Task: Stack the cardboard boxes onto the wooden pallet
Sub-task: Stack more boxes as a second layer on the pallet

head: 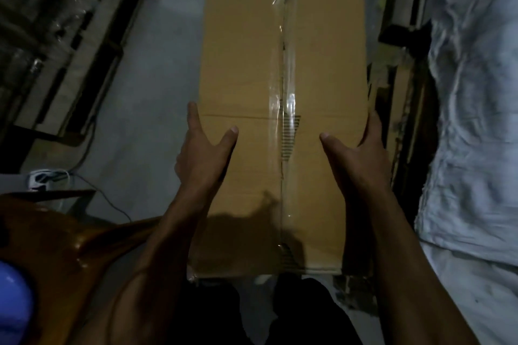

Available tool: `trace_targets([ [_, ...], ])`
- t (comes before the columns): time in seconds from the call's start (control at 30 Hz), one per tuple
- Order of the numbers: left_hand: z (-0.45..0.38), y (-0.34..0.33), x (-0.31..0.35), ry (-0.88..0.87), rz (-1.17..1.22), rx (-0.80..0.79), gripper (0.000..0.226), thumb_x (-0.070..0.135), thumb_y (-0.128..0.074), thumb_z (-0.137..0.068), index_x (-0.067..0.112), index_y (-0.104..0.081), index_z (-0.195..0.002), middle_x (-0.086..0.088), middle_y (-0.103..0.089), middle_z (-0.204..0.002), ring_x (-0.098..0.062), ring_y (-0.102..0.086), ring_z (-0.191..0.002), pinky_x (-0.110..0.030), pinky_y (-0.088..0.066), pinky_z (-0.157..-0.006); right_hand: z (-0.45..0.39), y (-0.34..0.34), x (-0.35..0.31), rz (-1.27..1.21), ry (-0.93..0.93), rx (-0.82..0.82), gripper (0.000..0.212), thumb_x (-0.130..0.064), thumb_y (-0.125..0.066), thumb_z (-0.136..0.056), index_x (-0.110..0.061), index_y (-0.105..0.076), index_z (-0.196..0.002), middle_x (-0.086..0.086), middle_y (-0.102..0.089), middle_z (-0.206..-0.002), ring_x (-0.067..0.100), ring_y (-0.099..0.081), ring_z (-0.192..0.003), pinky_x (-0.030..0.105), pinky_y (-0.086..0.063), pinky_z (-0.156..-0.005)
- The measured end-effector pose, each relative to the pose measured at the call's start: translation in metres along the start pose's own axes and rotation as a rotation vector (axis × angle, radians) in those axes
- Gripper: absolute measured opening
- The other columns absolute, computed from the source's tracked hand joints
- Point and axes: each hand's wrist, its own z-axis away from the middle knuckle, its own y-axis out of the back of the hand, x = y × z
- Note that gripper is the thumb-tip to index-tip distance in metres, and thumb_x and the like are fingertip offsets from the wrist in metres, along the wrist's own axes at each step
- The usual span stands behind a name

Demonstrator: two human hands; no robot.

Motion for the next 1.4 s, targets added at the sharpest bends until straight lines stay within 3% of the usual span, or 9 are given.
trace_targets([
  [0.1,-0.012,0.065,0.032,-0.085,-0.046,0.021,0.088,0.063,-0.055,-0.089,0.046,0.002,-0.154,0.004,-0.026,-0.161,-0.026,-0.037,-0.141,-0.047,-0.028,-0.112,0.022,0.012,-0.074,0.024,0.029,0.015,0.103,-0.074,-0.07,-0.071,-0.053,-0.009,-0.151,-0.007,-0.047,-0.151,0.029,-0.051,-0.132,0.052,-0.041,-0.109],
  [0.2,-0.035,0.125,0.057,-0.155,-0.095,0.023,0.084,0.064,-0.052,-0.088,0.044,-0.004,-0.155,0.005,-0.032,-0.158,-0.024,-0.041,-0.138,-0.047,-0.032,-0.109,0.042,0.012,-0.138,0.07,0.047,0.023,0.102,-0.069,-0.068,-0.078,-0.05,-0.004,-0.155,-0.004,-0.038,-0.159,0.03,-0.045,-0.138,0.046,-0.037,-0.111],
  [0.43,-0.088,0.233,0.102,-0.212,-0.112,0.079,0.084,0.066,-0.052,-0.085,0.045,-0.01,-0.154,0.002,-0.043,-0.151,-0.028,-0.05,-0.129,-0.046,-0.038,-0.106,0.063,-0.001,-0.262,0.101,0.091,0.028,0.093,-0.068,-0.062,-0.084,-0.049,-0.008,-0.157,0.002,-0.04,-0.158,0.033,-0.046,-0.136,0.045,-0.036,-0.109],
  [0.53,-0.11,0.261,0.123,-0.213,-0.137,0.095,0.082,0.063,-0.052,-0.088,0.044,-0.009,-0.155,-0.001,-0.04,-0.154,-0.032,-0.045,-0.133,-0.047,-0.032,-0.108,0.056,-0.004,-0.303,0.078,0.115,0.044,0.09,-0.064,-0.063,-0.086,-0.048,-0.01,-0.157,0.001,-0.036,-0.16,0.031,-0.042,-0.139,0.043,-0.035,-0.11],
  [0.83,-0.199,0.277,0.18,-0.237,-0.136,0.174,0.084,0.067,-0.05,-0.086,0.042,-0.008,-0.155,-0.002,-0.042,-0.151,-0.031,-0.049,-0.129,-0.046,-0.039,-0.102,-0.031,-0.018,-0.381,0.08,0.204,0.052,0.091,-0.069,-0.06,-0.084,-0.048,-0.009,-0.156,0.001,-0.045,-0.153,0.032,-0.048,-0.133,0.05,-0.039,-0.107],
  [1.13,-0.342,0.269,0.272,-0.176,-0.012,0.24,0.085,0.077,-0.045,-0.075,0.054,-0.01,-0.149,0.006,-0.047,-0.149,-0.028,-0.052,-0.128,-0.056,-0.042,-0.102,-0.207,-0.039,-0.488,0.111,0.285,-0.03,0.093,-0.071,-0.059,-0.083,-0.046,-0.009,-0.157,0.003,-0.05,-0.15,0.032,-0.052,-0.128,0.045,-0.042,-0.102],
  [1.27,-0.395,0.278,0.314,-0.159,0.036,0.269,0.088,0.074,-0.046,-0.076,0.049,-0.008,-0.151,0.005,-0.04,-0.154,-0.025,-0.046,-0.135,-0.056,-0.039,-0.106,-0.264,-0.041,-0.544,0.14,0.334,-0.06,0.093,-0.069,-0.059,-0.084,-0.044,-0.009,-0.158,0.006,-0.054,-0.146,0.033,-0.055,-0.126,0.044,-0.043,-0.101],
  [1.4,-0.445,0.291,0.345,-0.173,0.004,0.311,0.085,0.073,-0.046,-0.08,0.048,-0.009,-0.152,0.002,-0.049,-0.146,-0.029,-0.053,-0.126,-0.056,-0.042,-0.103,-0.306,-0.045,-0.591,0.143,0.35,-0.068,0.092,-0.068,-0.059,-0.086,-0.045,-0.007,-0.158,0.007,-0.051,-0.149,0.034,-0.05,-0.131,0.045,-0.039,-0.104],
])
